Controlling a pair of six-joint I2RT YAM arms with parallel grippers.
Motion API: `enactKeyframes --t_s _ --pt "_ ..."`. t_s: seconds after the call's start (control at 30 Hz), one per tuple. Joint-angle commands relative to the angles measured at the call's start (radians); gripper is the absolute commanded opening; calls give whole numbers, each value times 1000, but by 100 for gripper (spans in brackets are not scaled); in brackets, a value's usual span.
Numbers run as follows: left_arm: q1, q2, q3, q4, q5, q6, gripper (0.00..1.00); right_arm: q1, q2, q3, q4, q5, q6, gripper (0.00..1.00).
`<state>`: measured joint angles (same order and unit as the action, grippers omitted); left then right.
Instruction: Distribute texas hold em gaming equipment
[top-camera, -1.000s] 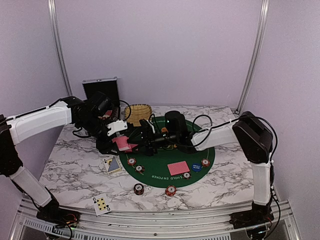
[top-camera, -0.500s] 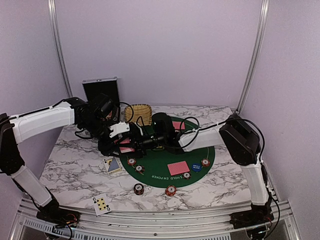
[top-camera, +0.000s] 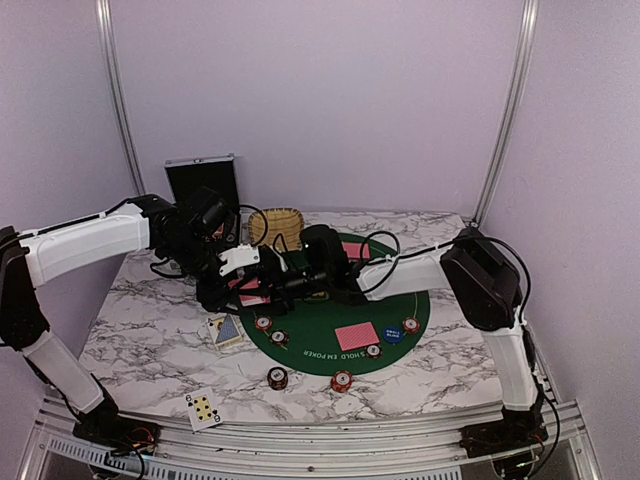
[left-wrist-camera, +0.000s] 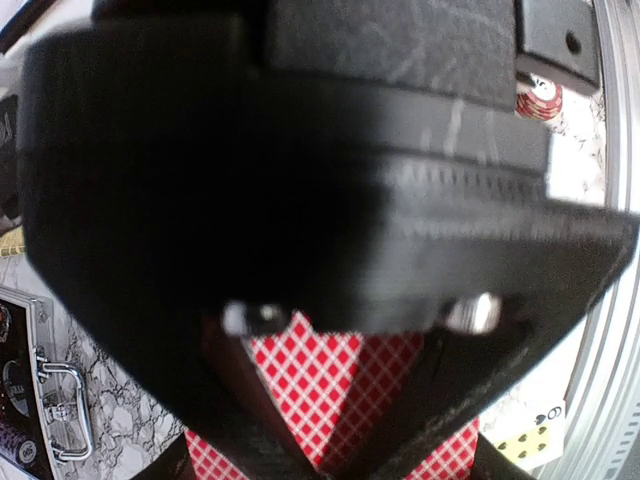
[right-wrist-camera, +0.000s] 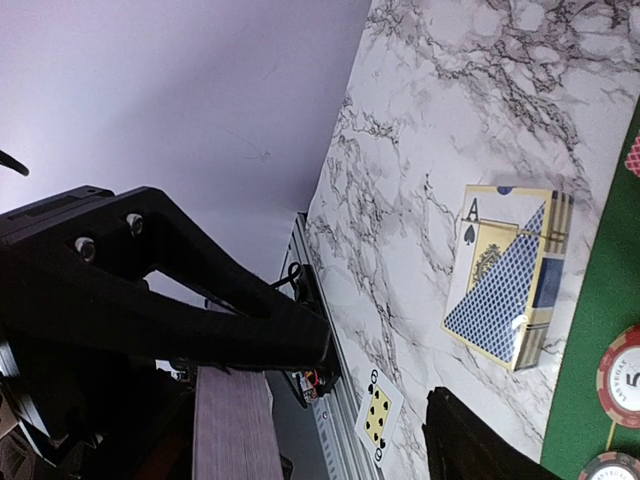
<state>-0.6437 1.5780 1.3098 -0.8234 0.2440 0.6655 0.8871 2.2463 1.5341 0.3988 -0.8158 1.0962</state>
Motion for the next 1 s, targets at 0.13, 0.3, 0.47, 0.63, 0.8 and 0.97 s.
enactKeyframes --t_s 0.13,0.3,0.47,0.63,0.8,0.97 --pt "-4 -24 22 -16 8 6 11 -38 -71 -84 -132 60 -92 67" --pt "-4 -27 20 -14 3 5 11 -43 -94 -98 -141 58 -107 60" --pt "-2 -29 19 -14 1 6 11 -52 -115 -112 -147 56 -117 54" --pt "-2 -26 17 -13 -2 8 11 -56 -140 -125 -141 52 -117 49" --pt "-2 -25 16 -11 -1 6 11 -60 -173 -139 -143 56 -117 41" --pt "-1 -26 14 -10 -3 7 10 -66 -205 -152 -143 63 -116 34"
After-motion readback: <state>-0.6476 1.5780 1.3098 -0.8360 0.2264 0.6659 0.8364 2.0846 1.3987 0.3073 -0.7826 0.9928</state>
